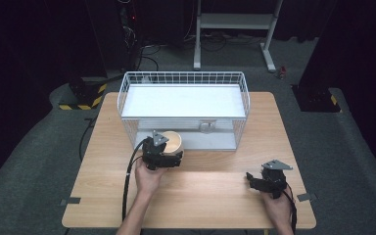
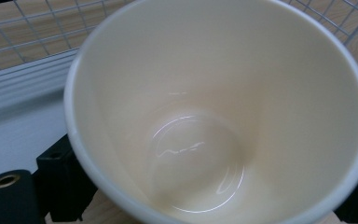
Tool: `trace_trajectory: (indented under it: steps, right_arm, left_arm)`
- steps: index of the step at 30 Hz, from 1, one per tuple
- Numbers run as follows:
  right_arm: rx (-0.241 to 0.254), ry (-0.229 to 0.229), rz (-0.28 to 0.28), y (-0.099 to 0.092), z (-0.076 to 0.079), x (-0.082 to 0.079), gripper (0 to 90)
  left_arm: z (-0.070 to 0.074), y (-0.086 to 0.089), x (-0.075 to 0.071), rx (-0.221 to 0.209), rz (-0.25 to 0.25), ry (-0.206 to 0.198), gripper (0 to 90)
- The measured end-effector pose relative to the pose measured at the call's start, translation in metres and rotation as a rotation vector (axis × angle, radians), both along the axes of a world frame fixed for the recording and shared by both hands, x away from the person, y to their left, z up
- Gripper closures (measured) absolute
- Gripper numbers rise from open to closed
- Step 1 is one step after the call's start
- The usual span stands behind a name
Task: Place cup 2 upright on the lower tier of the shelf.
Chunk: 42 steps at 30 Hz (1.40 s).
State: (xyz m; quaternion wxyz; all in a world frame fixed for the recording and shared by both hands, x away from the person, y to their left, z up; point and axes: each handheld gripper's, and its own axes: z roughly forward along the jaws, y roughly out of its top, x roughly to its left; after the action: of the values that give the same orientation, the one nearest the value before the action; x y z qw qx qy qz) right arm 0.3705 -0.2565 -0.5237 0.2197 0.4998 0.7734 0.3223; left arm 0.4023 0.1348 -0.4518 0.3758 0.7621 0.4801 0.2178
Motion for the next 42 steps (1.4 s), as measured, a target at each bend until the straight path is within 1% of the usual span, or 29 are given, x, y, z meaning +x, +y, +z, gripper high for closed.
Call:
trace_trajectory:
  steps: [3, 5, 7, 10, 11, 13, 16, 20, 22, 23, 25, 26, 27, 28, 30, 32, 36, 42]
  right_arm:
    - [0.0, 0.0, 0.0, 0.0, 0.0, 0.0, 22.8]
    - [-0.001, -0.003, 0.002, 0.0, 0.0, 0.0, 22.7]
    - [-0.004, -0.005, 0.004, -0.001, 0.0, 0.0, 22.6]
    - [-0.004, -0.004, 0.002, -0.001, 0.0, 0.0, 22.5]
    - [-0.004, -0.005, 0.004, -0.001, 0.0, 0.0, 22.5]
    - [-0.005, -0.005, 0.003, -0.001, 0.0, 0.0, 22.6]
    - [-0.004, -0.004, 0.002, -0.001, 0.0, 0.0, 22.5]
    - [-0.005, -0.004, 0.003, -0.001, 0.0, 0.0, 22.6]
    - [-0.004, -0.004, 0.002, -0.001, 0.0, 0.0, 22.6]
    - [-0.005, -0.004, 0.002, -0.001, 0.0, 0.0, 22.5]
    - [-0.003, -0.003, 0.0, -0.001, 0.0, -0.001, 22.5]
    - [-0.003, -0.003, 0.0, -0.001, 0.0, -0.001, 22.5]
    - [-0.003, -0.003, 0.0, -0.001, 0.0, -0.001, 22.5]
    - [-0.003, -0.003, 0.0, -0.001, 0.0, -0.001, 22.5]
    - [-0.003, -0.002, 0.0, -0.001, 0.0, -0.001, 22.5]
    - [-0.003, -0.003, 0.001, -0.001, 0.0, -0.001, 22.5]
    - [-0.003, -0.003, 0.0, -0.001, 0.0, -0.001, 22.5]
    - [-0.003, -0.002, 0.0, -0.001, 0.0, -0.001, 22.5]
  left_arm:
    - [0.0, 0.0, 0.004, 0.0, 0.01, 0.003, 9.0]
    - [0.0, 0.0, 0.008, 0.017, 0.01, 0.0, 9.0]
    - [0.0, 0.0, 0.011, 0.02, 0.015, -0.001, 9.0]
    - [-0.001, 0.001, 0.016, 0.0, 0.022, 0.008, 9.0]
    - [-0.002, 0.001, 0.018, 0.02, 0.023, 0.007, 9.0]
    - [-0.004, -0.001, 0.022, 0.04, 0.027, 0.009, 9.0]
    - [-0.007, -0.002, 0.026, 0.039, 0.031, 0.015, 9.0]
    - [-0.01, -0.004, 0.032, 0.053, 0.037, 0.018, 9.0]
    - [-0.012, -0.005, 0.034, 0.049, 0.05, 0.021, 9.0]
    - [-0.012, -0.005, 0.036, 0.053, 0.05, 0.016, 9.0]
    - [-0.014, -0.005, 0.037, 0.041, 0.053, 0.021, 9.0]
    - [-0.015, -0.006, 0.038, 0.05, 0.052, 0.019, 9.0]
    - [-0.016, -0.007, 0.039, 0.046, 0.051, 0.024, 9.0]
    - [-0.016, -0.007, 0.04, 0.057, 0.049, 0.022, 9.0]
    - [-0.019, -0.008, 0.042, 0.063, 0.052, 0.026, 9.0]
    - [-0.021, -0.006, 0.044, 0.057, 0.06, 0.032, 9.0]
    - [-0.023, -0.006, 0.047, 0.061, 0.068, 0.035, 9.1]
    - [-0.026, -0.005, 0.051, 0.047, 0.077, 0.019, 9.0]
